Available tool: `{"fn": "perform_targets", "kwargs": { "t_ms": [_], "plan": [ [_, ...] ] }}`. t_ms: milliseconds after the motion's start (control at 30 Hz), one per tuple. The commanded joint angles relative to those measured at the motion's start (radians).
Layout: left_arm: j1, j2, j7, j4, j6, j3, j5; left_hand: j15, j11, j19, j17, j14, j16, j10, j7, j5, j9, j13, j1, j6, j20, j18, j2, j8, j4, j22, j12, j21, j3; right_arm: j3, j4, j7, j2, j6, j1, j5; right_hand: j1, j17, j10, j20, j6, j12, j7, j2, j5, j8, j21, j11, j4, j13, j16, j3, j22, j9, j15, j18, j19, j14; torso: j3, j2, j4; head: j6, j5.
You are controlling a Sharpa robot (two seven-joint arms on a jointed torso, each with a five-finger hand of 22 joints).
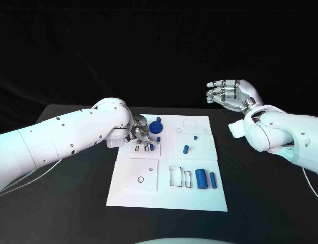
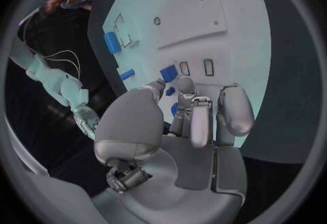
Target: Assemble the parts on the task board
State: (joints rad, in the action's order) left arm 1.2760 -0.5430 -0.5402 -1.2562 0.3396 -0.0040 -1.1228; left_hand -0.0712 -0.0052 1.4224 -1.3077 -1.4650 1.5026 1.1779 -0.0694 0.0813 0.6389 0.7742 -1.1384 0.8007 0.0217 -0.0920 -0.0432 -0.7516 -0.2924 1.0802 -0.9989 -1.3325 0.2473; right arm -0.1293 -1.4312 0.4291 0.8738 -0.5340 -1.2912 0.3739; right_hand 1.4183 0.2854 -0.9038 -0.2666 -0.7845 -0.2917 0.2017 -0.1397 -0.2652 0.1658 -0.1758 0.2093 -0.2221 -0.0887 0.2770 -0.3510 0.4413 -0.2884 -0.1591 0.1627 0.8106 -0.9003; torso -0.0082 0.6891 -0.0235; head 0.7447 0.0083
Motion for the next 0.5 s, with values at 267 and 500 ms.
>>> {"fn": "perform_targets", "kwargs": {
  "t_ms": [267, 500],
  "plan": [
    [0.000, 0.006, 0.002, 0.000, 0.023, -0.001, 0.018, 0.000, -0.001, 0.009, -0.123, -0.070, 0.007, -0.003, 0.001, 0.003, 0.002, 0.001, -0.011, -0.001, 0.000, 0.006, -0.005, 0.007, 0.000, 0.005, -0.008, -0.007, 0.011, 0.000, 0.004, 0.005, -0.004, 0.029, 0.004, 0.009, -0.014, -0.004, 0.008, -0.004, 0.008, 0.005, 0.073, -0.001, 0.001, -0.006, 0.008, 0.001, 0.006, 0.005, -0.008, -0.003, -0.007, 0.003, -0.006, 0.017, 0.004, 0.002, 0.0000, 0.001, 0.0002, 0.003, -0.001],
    [-0.001, 0.007, 0.002, 0.001, 0.022, -0.001, 0.015, 0.001, 0.000, 0.009, -0.123, -0.070, 0.007, 0.000, 0.000, 0.000, 0.004, 0.005, 0.006, 0.004, 0.001, 0.007, -0.011, 0.008, -0.003, 0.007, -0.013, -0.009, 0.015, 0.000, 0.005, 0.005, -0.006, 0.036, 0.007, 0.009, -0.015, -0.004, 0.009, -0.005, 0.008, 0.005, 0.073, -0.001, 0.001, -0.006, 0.009, 0.001, 0.007, 0.006, -0.009, -0.004, -0.008, 0.003, -0.007, 0.017, 0.004, 0.002, 0.0010, 0.001, -0.0007, 0.006, 0.000]
  ]
}}
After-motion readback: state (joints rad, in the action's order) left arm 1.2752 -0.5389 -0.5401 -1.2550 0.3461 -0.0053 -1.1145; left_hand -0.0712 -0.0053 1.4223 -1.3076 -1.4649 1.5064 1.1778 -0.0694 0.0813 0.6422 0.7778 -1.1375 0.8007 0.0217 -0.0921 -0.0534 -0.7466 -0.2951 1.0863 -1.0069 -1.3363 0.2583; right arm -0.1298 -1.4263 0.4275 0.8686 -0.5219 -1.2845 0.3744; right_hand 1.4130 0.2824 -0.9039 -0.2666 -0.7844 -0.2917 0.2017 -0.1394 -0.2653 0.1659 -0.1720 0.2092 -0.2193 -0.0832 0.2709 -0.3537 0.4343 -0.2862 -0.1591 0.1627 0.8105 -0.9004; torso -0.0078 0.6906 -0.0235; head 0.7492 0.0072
